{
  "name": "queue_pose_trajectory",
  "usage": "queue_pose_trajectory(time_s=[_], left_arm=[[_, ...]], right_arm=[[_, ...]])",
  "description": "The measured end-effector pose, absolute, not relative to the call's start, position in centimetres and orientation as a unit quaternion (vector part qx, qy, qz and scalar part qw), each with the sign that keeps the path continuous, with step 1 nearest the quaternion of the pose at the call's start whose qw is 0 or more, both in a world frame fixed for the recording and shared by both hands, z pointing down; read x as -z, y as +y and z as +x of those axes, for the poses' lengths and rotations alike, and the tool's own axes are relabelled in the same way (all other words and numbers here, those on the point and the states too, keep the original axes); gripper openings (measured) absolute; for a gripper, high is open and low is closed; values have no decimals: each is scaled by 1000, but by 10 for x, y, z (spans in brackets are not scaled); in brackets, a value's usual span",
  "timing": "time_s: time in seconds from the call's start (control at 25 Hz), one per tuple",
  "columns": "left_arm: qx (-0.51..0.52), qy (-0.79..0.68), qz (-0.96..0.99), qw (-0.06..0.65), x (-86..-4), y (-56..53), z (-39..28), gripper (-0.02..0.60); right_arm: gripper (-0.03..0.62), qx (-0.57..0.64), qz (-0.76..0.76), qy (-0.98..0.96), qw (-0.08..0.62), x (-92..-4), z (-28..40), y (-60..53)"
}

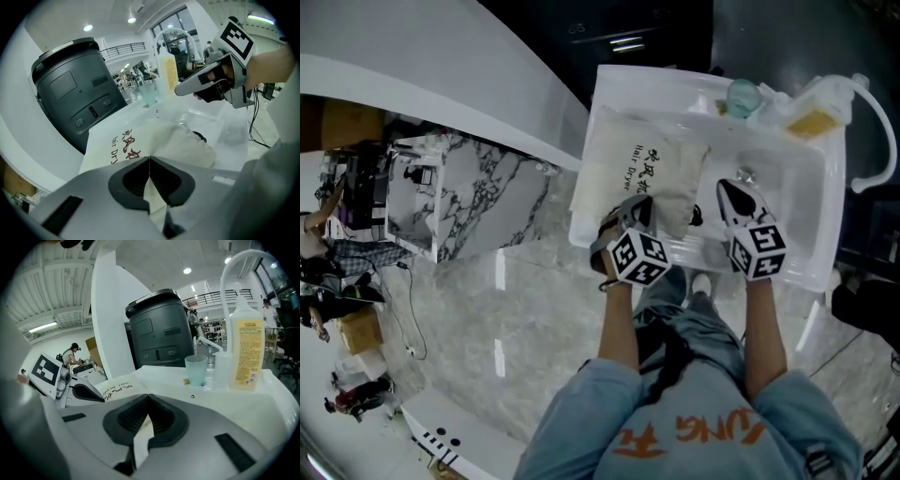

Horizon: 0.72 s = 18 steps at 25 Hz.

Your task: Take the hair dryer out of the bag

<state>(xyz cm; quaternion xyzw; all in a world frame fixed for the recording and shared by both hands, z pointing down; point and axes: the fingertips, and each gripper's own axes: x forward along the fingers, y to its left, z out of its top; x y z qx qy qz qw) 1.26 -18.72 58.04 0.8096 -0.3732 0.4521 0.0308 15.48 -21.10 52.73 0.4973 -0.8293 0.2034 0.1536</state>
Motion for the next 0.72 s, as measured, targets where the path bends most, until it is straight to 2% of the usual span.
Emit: queue_pose_trajectory(time_s=[0.16,0.56,0.72], left_arm=[[-428,-390,815,39,-569,-186,10,4],[-295,-447,835,125,-531,-185,-8,3],[-264,-447,840,155,-530,-181,-12,3]], right_arm=[[0,-202,493,-832,153,-525,153,-209],[2,-215,459,-843,178,-537,134,-193],[101,-256,418,-843,222,-564,123,-182]])
